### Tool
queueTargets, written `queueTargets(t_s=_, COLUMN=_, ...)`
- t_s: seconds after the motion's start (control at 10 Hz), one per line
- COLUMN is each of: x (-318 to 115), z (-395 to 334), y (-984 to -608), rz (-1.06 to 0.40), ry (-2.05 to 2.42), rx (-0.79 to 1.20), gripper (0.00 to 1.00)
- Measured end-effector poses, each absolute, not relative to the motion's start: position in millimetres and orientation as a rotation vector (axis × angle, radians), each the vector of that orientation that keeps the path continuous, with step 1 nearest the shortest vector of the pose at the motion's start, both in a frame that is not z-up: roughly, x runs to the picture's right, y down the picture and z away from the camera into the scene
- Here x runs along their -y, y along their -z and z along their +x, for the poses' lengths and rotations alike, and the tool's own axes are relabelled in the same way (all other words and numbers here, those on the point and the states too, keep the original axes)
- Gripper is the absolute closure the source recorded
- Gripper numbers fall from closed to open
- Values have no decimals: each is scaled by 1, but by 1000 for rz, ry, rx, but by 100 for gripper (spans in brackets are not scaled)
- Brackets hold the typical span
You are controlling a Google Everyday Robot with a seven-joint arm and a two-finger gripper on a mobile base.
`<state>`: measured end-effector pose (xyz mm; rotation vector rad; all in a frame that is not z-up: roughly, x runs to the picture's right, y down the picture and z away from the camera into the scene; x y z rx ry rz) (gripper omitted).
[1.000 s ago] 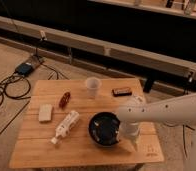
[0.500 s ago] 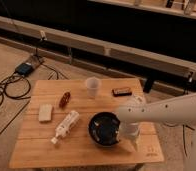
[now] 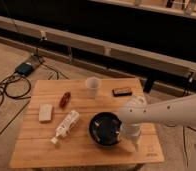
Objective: Push the ceramic bowl across the table
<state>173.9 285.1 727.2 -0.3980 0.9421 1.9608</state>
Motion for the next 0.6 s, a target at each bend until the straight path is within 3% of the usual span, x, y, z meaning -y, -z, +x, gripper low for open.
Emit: queueTargets(t_s=0.6, x=-250, z=175, y=-753, rz=-397, ry=-1830, rx=-889, gripper=35)
